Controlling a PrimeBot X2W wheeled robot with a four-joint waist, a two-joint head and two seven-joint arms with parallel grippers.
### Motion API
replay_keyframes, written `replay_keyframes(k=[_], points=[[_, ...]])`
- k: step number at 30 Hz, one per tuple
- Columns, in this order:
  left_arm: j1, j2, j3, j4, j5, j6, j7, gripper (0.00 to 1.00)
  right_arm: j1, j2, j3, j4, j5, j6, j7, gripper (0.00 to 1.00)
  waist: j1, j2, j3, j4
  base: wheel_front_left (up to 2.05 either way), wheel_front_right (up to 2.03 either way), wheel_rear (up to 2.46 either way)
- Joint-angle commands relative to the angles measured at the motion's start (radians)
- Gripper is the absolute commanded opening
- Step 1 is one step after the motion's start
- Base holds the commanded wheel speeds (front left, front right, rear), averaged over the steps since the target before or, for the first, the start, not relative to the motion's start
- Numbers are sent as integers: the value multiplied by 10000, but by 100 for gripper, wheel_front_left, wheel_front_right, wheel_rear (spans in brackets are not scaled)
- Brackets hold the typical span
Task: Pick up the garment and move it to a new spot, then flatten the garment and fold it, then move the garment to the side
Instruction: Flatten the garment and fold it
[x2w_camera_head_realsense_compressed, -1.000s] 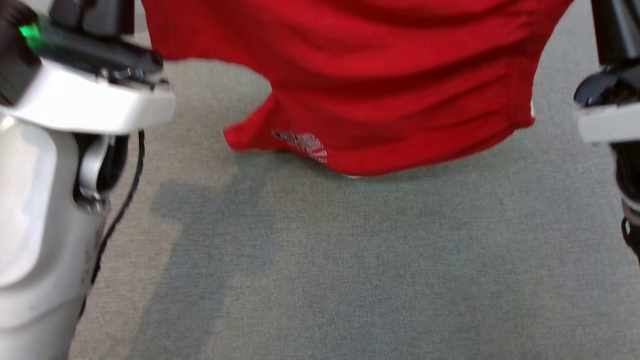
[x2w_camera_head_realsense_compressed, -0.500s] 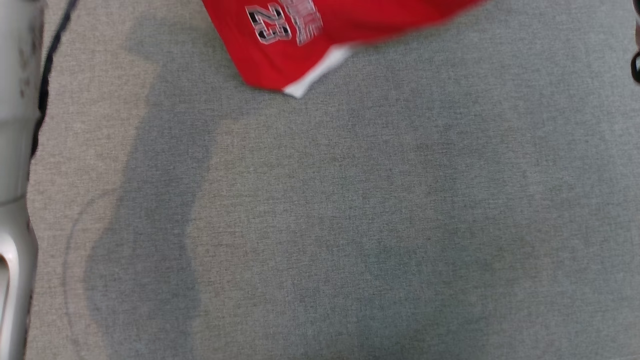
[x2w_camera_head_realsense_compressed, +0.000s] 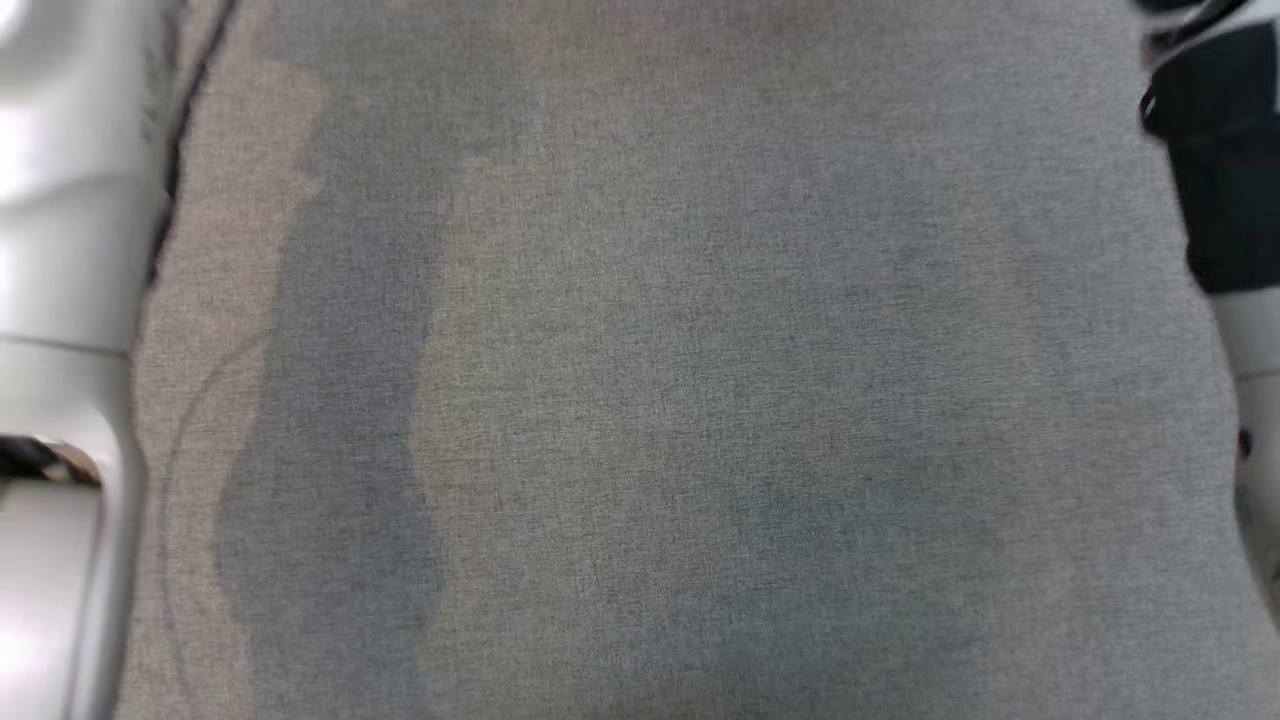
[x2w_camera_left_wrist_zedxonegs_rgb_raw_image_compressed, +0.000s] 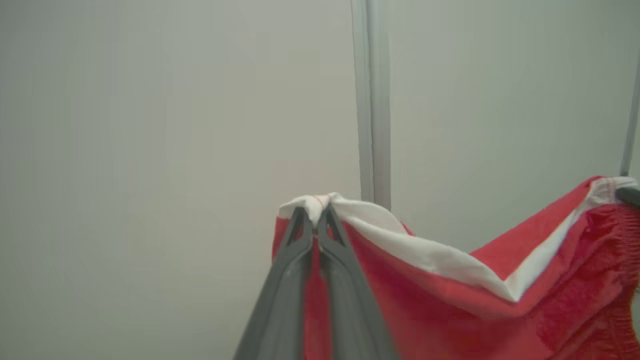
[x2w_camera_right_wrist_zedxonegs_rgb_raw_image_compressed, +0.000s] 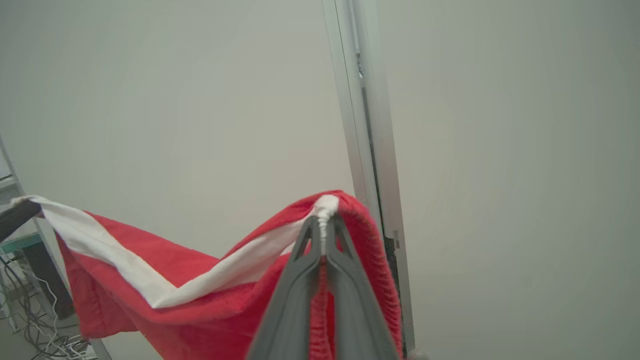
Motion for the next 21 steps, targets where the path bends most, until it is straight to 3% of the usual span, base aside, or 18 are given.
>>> replay_keyframes(k=[1,12,17,21], points=[[573,-58,-8,311,-60,-42,-12,0,527,-13,137,230,35,16,-51,0,0,0,161,37,0,0,0],[3737,-250,1203,999,-851,-80,-12,0,3535,-33,585,211,230,18,-56,0,0,0,241,-3,0,0,0],[5569,-283,1835,204,-610,-81,-12,0,5505,-91,482,-857,208,18,-57,0,0,0,-189,-36,0,0,0],[7692,-266,2694,-1625,-138,-83,-13,0,7372,-134,568,-1943,116,10,-57,0,0,0,-724,-128,0,0,0]])
